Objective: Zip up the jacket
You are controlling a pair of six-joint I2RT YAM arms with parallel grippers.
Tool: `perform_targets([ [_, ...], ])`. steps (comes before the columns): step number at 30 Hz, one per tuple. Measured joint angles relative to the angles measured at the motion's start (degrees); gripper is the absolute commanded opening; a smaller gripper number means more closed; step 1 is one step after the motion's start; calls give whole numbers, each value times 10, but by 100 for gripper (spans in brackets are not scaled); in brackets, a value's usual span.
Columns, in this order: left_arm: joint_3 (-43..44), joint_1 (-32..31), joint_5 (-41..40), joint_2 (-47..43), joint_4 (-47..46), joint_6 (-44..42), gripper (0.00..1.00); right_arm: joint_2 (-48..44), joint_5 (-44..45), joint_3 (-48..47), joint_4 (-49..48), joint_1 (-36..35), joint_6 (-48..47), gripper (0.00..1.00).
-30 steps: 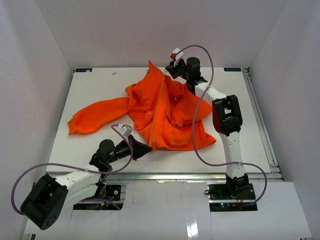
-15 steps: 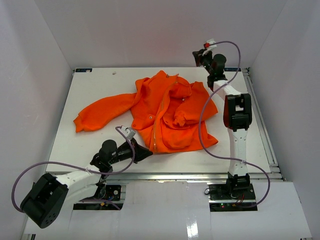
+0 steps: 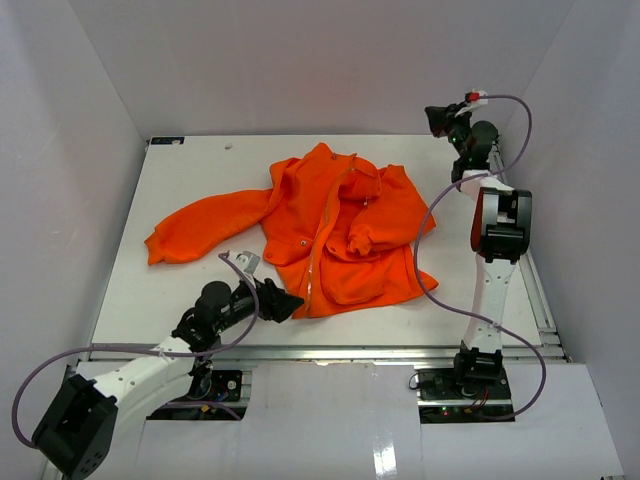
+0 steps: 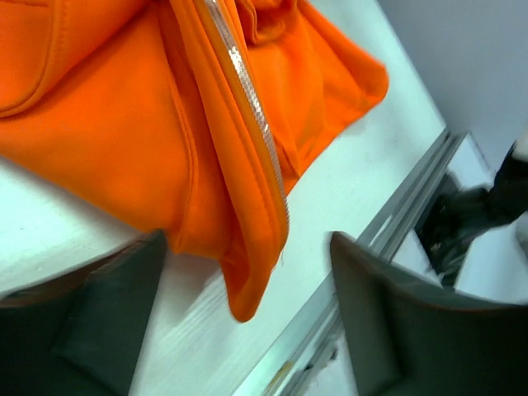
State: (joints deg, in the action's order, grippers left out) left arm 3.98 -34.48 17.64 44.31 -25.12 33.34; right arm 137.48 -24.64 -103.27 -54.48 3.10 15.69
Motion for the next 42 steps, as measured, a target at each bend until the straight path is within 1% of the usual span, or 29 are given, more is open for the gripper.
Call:
perform_targets([
  [5,25,0,-65,-24,11,9,98,-39,-62,102,-11,-44,64,29],
  [7,46,0,-87,-5,9,-3,98,-53,-74,129,-13,-64,82,34],
  [8,68,0,-96,25,10,-15,98,-60,-81,142,-16,-74,93,34],
  [12,213,0,-120,198,18,-69,98,-69,-106,172,-24,-113,128,33],
  [15,318,1,-147,306,43,-119,98,-73,-111,204,-23,-140,140,24],
  [17,399,3,-163,394,55,-156,94,-80,-109,239,-22,-156,142,21],
  [19,462,9,-171,464,71,-188,92,-95,-102,291,-22,-173,140,20],
  [22,506,28,-156,526,85,-224,90,-123,-94,364,-23,-193,137,20],
  [24,530,42,-134,556,97,-239,90,-144,-87,407,-26,-200,135,23],
  [27,583,57,-109,605,115,-261,91,-166,-83,448,-38,-198,132,25],
  [30,612,62,-83,634,119,-280,92,-175,-83,472,-60,-196,127,26],
  [31,615,62,-75,638,118,-285,89,-177,-84,478,-64,-196,125,26],
  [32,615,62,-68,639,118,-290,78,-179,-84,484,-69,-195,123,26],
  [34,615,61,-52,640,115,-299,33,-184,-84,494,-75,-195,122,29],
  [35,615,62,-46,640,114,-303,17,-189,-82,498,-75,-195,121,32],
  [36,616,62,-40,641,113,-308,6,-195,-79,503,-75,-195,120,35],
  [38,616,61,-34,642,108,-316,0,-209,-70,510,-75,-195,120,39],
  [42,594,61,-23,640,83,-321,0,-246,-44,503,-74,-186,129,43],
])
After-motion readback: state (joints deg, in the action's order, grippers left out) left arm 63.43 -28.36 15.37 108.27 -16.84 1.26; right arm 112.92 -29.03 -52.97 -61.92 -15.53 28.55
